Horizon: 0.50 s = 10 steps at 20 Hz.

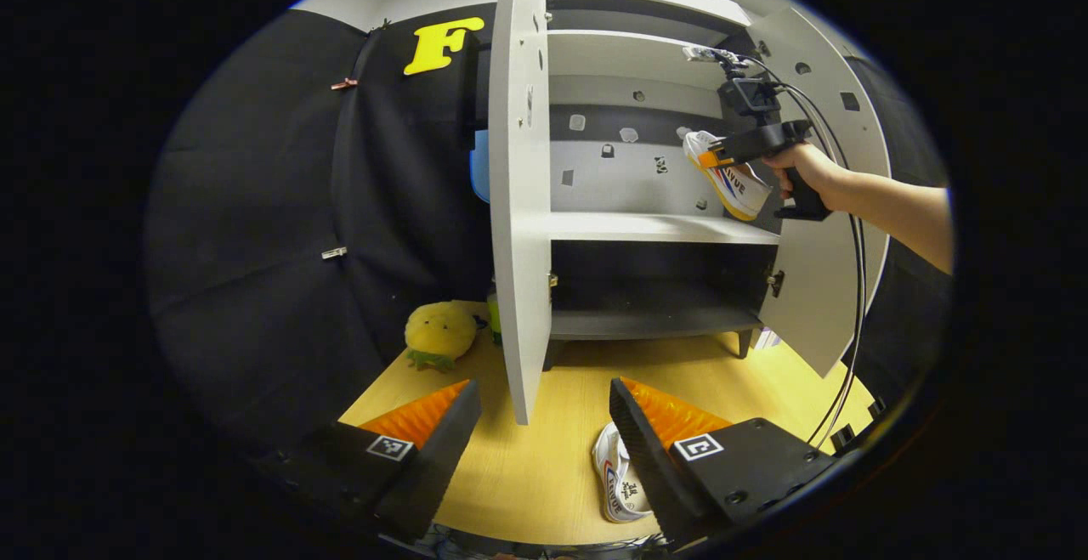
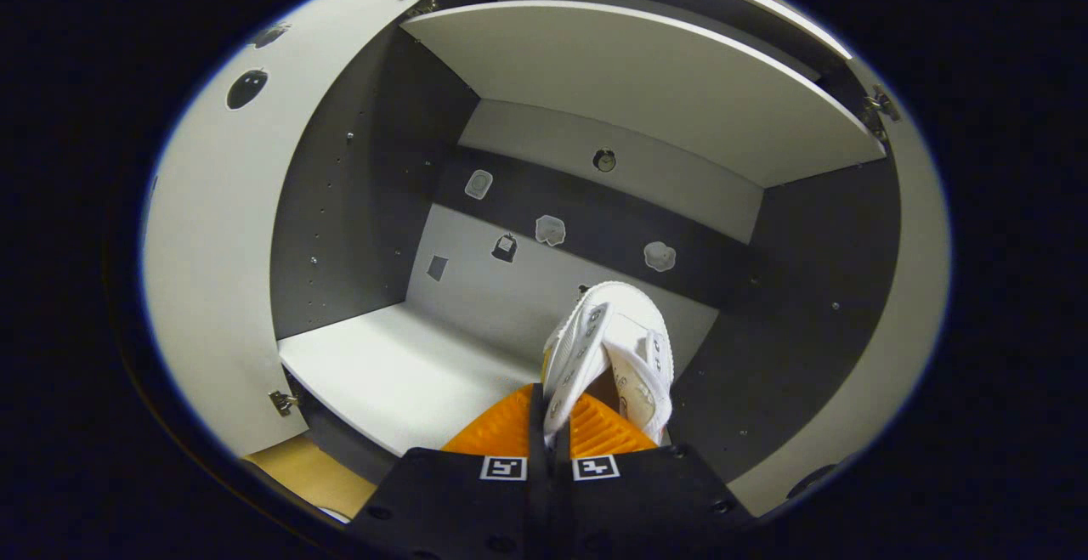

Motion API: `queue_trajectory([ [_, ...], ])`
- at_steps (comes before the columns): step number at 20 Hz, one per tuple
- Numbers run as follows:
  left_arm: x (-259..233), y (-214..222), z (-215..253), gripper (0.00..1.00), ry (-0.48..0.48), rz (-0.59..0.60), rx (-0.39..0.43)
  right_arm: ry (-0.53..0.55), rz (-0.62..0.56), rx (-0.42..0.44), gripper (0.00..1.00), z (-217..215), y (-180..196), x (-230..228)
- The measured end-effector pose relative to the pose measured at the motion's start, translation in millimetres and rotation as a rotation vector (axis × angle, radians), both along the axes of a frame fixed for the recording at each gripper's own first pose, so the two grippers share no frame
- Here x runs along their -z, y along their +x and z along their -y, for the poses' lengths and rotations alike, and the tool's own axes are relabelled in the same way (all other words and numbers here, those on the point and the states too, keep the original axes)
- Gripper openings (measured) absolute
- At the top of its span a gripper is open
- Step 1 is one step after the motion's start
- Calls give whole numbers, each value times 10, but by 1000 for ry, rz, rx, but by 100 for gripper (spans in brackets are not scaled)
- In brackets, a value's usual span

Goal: Grab one shoe with the right hand and put it into the shoe cabinet, grab the other shoe with the left hand and put it into the shoe cabinet; then close the right door with the right hand and the left door with the left hand.

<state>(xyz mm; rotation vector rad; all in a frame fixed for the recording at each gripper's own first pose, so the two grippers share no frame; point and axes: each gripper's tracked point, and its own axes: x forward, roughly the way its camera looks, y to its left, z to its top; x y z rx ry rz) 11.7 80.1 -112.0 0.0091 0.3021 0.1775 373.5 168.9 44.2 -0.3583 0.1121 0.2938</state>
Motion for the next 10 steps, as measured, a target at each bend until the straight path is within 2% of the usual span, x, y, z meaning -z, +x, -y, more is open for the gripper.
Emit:
queue_trajectory([
  [6, -100, 130, -113, 95, 5, 18, -84, -26, -82, 41, 5, -45, 783, 278],
  [10, -87, 147, -222, 95, 8, 9, -148, -60, -156, 69, 5, 21, 1050, 602],
])
